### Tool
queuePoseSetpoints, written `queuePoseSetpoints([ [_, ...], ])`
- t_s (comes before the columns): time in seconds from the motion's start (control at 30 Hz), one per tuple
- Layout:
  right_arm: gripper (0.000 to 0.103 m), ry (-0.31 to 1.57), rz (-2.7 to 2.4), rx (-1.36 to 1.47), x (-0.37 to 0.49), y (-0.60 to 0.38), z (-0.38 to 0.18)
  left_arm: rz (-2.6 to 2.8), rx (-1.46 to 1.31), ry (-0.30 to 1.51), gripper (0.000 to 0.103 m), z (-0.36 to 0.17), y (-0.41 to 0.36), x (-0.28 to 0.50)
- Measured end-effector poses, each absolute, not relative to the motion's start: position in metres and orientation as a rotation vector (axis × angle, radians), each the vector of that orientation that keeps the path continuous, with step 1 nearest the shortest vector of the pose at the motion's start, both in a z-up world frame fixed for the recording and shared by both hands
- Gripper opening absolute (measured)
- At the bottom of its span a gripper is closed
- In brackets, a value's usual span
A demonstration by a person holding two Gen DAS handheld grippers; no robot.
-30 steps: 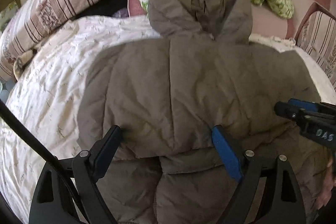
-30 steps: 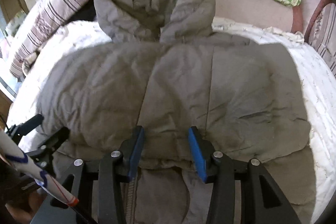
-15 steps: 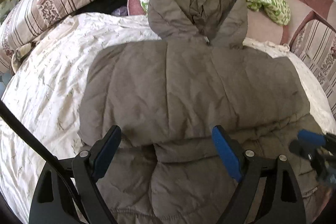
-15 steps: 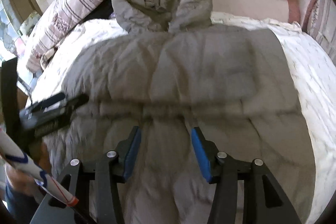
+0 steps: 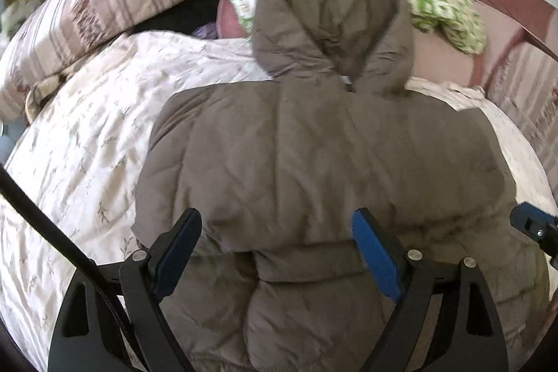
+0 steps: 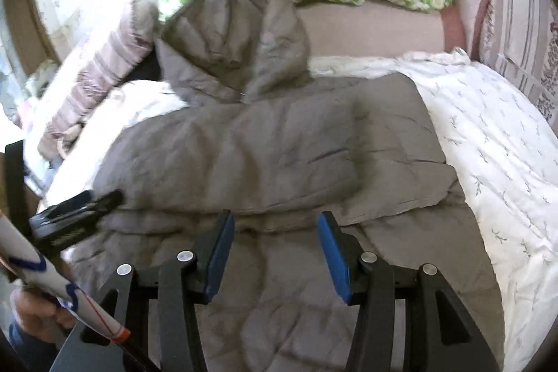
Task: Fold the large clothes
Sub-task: 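Grasp the hood with the right gripper and lift it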
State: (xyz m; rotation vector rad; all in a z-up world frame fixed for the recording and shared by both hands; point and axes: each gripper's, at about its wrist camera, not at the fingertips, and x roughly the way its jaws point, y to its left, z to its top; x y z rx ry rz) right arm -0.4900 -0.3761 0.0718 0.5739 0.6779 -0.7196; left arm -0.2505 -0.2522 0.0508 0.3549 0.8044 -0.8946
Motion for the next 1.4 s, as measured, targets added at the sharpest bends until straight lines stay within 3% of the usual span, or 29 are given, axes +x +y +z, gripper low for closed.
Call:
queuePoseSetpoints([
  [0.2, 0.054, 0.775, -0.733, 0.741, -0.496, -0.407, 0.029, -0.869, 0.359, 0.876, 0.088, 0.036, -0.255, -0.237],
  [0.4, 0.056, 0.661, -0.754, 0.683, -0.516, -0.394, 0.062, -0.889, 0.279, 0.741, 0.088, 0.068, -0.239, -0.244],
  [0.6, 0.056, 0.641, -0.683, 0.702, -0.509, -0.387, 0.101, -0.866, 0.225, 0.755, 0.088, 0.075, -0.232, -0.229],
  [0.73, 0.056, 0.609, -0.643, 0.613, -0.465, -0.391, 0.170, -0.866, 0.206, 0.746, 0.088, 0.081, -0.230, -0.224],
  [0.87, 0.067, 0.579, -0.624, 0.584, -0.405, -0.422, 0.236, -0.862, 0.196, 0.744, 0.087, 0.082, -0.229, -0.220],
  [0.97, 0.067, 0.574, -0.643, 0.546, -0.358, -0.450, 0.262, -0.868, 0.186, 0.762, 0.088, 0.079, -0.230, -0.215],
  [1.4, 0.067, 0.681, -0.837, 0.357, -0.210, -0.559, 0.238, -0.900, 0.191, 0.784, 0.088, 0.073, -0.243, -0.210],
])
